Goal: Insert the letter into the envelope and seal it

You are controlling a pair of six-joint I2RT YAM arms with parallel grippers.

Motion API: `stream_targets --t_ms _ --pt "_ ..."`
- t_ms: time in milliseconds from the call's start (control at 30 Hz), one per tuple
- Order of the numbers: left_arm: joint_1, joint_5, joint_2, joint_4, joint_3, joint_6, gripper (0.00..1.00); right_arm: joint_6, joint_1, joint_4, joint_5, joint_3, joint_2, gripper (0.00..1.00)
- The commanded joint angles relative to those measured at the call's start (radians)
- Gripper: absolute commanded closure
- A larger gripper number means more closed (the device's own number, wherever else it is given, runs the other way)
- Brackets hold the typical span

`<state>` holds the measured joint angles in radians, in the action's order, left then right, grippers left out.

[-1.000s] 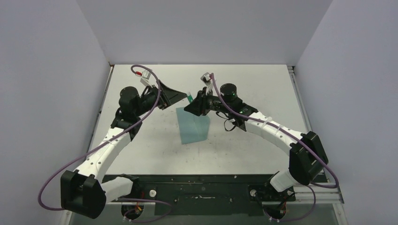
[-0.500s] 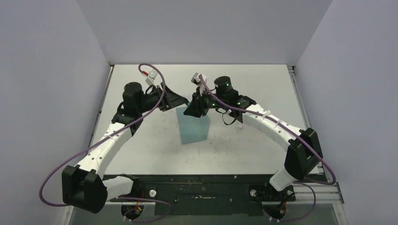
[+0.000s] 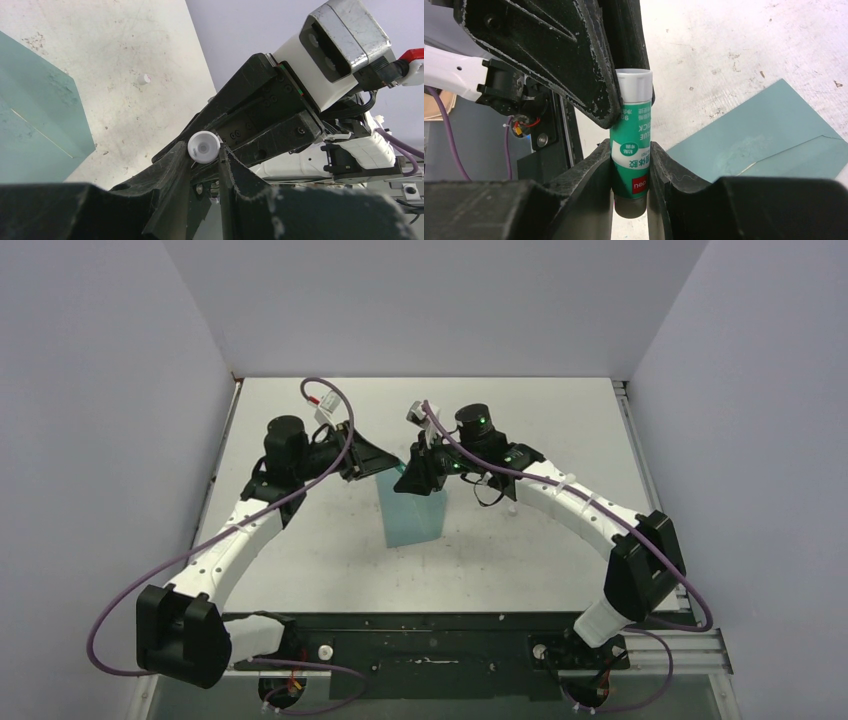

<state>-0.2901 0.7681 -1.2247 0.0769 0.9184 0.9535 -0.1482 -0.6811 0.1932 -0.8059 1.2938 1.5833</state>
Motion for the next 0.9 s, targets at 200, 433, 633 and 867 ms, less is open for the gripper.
stream_targets --t_ms 200,433,633,867 --pt "0.004 0.026 0.051 0.191 -0.024 0.118 1.0 -0.176 0.01 -0.193 0.007 -0.016 -0.062 0.35" --pt "0.015 -0.142 0.074 0.306 -0.044 0.223 1.0 -0.723 0.11 -0.781 0.158 -0.304 -0.196 0.02" --pt "0.015 -0.249 0.075 0.424 -0.082 0.309 1.0 -1.119 0.087 -1.097 0.382 -0.433 -0.203 0.05" --pt "0.017 -0.29 0.082 0.454 -0.089 0.35 1.0 -1.366 0.041 -1.111 0.477 -0.376 -0.117 0.04"
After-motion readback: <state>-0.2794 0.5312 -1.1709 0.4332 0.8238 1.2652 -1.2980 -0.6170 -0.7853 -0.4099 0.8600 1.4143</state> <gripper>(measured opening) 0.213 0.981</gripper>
